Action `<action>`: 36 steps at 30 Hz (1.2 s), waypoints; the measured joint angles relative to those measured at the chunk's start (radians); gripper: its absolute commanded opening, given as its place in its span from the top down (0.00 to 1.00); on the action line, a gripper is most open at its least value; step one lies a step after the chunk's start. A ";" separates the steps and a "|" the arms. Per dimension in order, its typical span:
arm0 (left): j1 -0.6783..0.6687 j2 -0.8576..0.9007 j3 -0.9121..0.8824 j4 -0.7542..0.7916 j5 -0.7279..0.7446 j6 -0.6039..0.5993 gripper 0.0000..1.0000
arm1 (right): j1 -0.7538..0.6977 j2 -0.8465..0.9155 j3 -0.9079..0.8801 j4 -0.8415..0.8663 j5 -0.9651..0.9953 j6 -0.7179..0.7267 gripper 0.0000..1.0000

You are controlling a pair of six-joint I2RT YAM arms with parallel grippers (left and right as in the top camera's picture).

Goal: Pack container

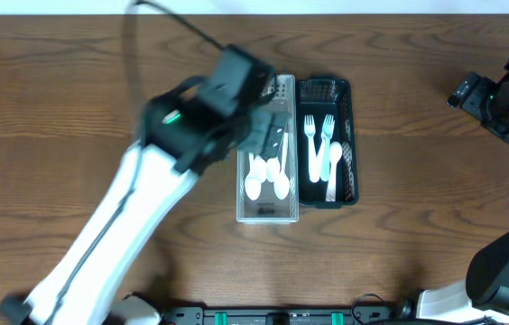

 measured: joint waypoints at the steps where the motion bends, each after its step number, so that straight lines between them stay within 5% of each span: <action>1: 0.000 -0.035 0.002 -0.022 -0.003 0.002 0.02 | 0.000 0.000 0.000 0.000 0.000 0.000 0.01; 19: 0.000 -0.315 0.002 -0.330 -0.207 0.280 0.02 | 0.000 0.000 0.000 0.000 0.000 0.000 0.01; 26: 0.078 -0.419 -0.062 -0.129 -0.259 0.293 0.02 | 0.000 0.000 0.000 0.000 0.000 0.000 0.01; 36: 0.428 -0.830 -0.443 0.097 -0.188 0.293 0.02 | 0.000 0.000 0.000 0.001 0.000 0.000 0.01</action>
